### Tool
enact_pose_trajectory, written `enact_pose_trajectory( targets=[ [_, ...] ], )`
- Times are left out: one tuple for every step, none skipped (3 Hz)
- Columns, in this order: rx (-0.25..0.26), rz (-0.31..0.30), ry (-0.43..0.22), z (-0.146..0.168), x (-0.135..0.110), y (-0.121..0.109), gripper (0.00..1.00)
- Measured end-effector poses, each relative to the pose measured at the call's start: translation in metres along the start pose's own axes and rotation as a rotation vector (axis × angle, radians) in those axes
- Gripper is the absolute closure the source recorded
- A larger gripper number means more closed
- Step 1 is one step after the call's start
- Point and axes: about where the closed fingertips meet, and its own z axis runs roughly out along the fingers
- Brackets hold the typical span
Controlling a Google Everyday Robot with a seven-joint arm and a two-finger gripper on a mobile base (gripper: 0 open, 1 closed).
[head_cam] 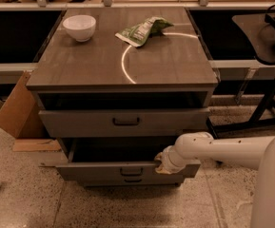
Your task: Open middle drawer
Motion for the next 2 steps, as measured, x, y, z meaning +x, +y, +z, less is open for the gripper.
enact_pose_trajectory(
  targets=[
    [-0.001, 0.0, 0.0, 0.0, -0.0004, 0.0004, 0.5],
    [-0.003, 0.0, -0.001, 0.0007, -0.0007, 0.0011, 0.27]
  ],
)
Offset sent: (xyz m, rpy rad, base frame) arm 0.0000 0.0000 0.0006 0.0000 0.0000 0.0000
